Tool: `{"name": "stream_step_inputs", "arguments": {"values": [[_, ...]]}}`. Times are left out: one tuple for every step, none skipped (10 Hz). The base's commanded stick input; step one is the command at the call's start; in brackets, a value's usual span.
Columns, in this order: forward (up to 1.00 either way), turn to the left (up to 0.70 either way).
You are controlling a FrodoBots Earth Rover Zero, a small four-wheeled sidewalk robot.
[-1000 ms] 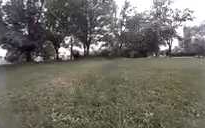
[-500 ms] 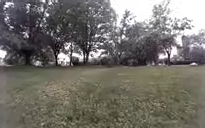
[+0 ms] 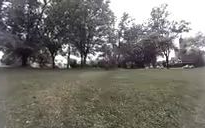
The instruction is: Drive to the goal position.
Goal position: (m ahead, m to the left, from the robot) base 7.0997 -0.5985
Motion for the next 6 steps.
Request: {"name": "stream_step_inputs", "arguments": {"values": [[0.50, 0.00], [0.50, 0.00], [0.50, 0.00], [0.50, 0.00], [0.50, 0.00], [0.50, 0.00]]}}
